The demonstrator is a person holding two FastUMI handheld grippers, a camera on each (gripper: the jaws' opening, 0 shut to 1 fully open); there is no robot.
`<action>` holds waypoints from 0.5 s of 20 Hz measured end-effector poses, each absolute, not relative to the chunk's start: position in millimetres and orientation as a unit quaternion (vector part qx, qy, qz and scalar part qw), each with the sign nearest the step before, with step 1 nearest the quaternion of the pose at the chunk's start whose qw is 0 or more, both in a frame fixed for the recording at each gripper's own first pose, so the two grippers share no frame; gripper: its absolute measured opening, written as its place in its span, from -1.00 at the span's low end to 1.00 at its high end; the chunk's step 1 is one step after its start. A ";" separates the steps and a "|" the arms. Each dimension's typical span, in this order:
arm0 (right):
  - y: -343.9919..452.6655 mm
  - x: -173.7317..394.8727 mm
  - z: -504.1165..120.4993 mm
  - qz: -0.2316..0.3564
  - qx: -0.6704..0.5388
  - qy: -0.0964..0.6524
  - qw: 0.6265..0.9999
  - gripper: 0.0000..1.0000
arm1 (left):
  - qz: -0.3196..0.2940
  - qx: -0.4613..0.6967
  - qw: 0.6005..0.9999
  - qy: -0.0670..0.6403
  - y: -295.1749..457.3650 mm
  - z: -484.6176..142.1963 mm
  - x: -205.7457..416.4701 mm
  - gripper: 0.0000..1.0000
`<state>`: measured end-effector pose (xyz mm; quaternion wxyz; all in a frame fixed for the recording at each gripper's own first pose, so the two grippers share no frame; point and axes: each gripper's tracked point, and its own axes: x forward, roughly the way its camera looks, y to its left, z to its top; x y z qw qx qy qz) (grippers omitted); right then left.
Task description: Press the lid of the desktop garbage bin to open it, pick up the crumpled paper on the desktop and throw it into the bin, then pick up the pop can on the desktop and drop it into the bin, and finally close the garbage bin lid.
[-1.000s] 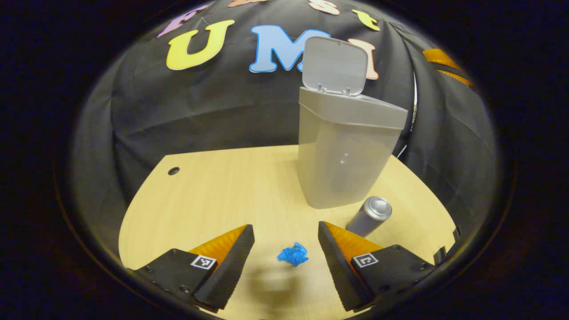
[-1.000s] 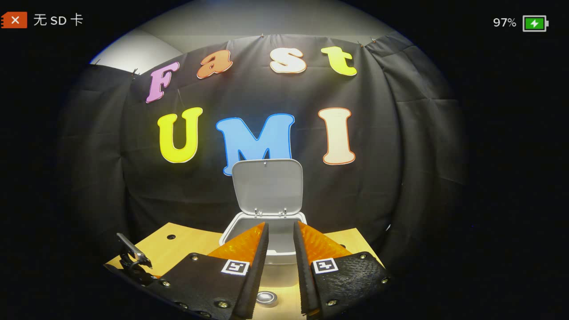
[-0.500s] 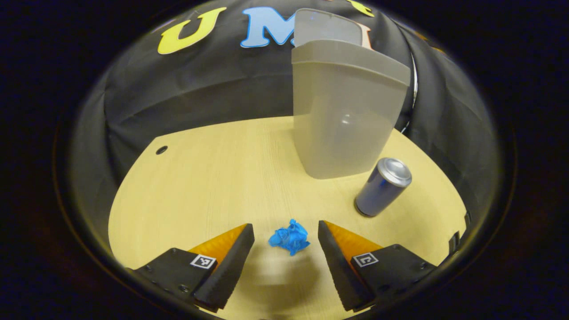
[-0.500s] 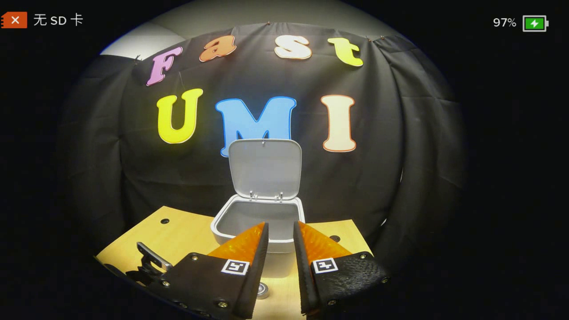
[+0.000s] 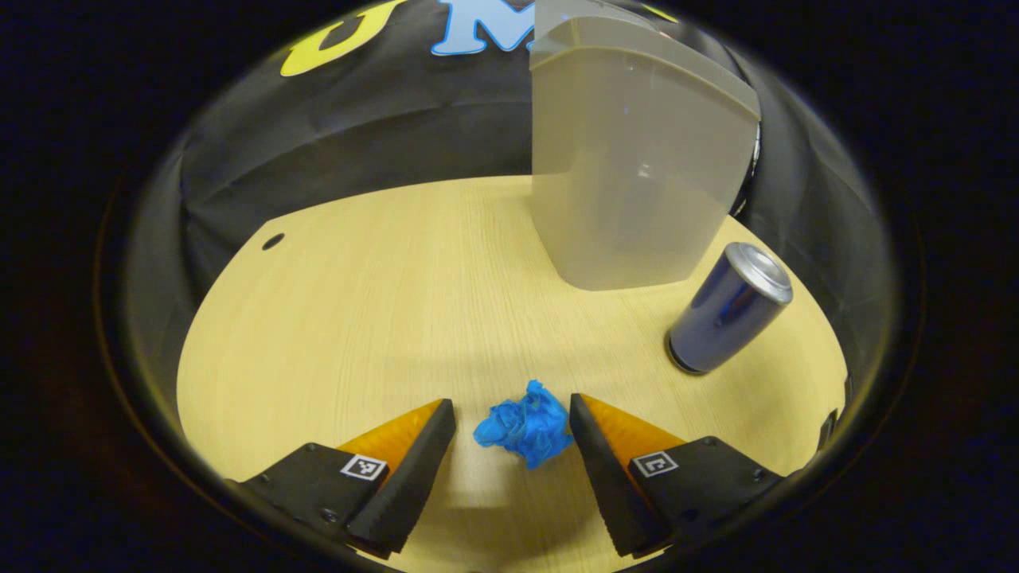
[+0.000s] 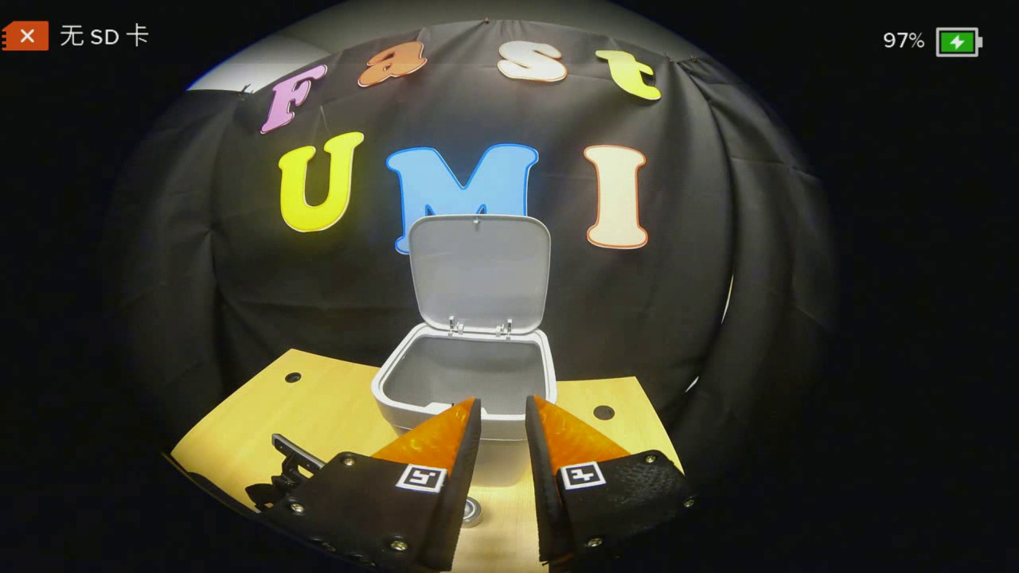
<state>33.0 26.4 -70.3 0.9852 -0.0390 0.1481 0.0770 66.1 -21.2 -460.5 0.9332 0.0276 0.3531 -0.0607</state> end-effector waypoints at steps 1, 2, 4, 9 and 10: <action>26.2 34.5 -71.4 0.076 -0.039 0.150 0.985 -0.24 | -0.062 0.028 0.932 0.355 -21.3 -464.3 66.1 0.92; 25.5 35.5 -71.7 0.075 -0.040 0.152 0.985 -0.24 | -0.061 0.032 0.931 0.357 -20.9 -465.9 65.2 0.92; 23.9 37.4 -73.2 0.073 -0.040 0.155 0.985 -0.24 | -0.066 0.040 0.932 0.353 -23.2 -466.5 66.9 0.92; 25.2 39.3 -76.7 0.072 -0.042 0.158 0.984 -0.24 | -0.063 0.058 0.933 0.349 -23.8 -466.8 72.5 0.21; 25.2 39.0 -76.5 0.073 -0.044 0.158 0.984 -0.24 | -0.063 0.057 0.934 0.347 -24.6 -465.8 73.1 0.07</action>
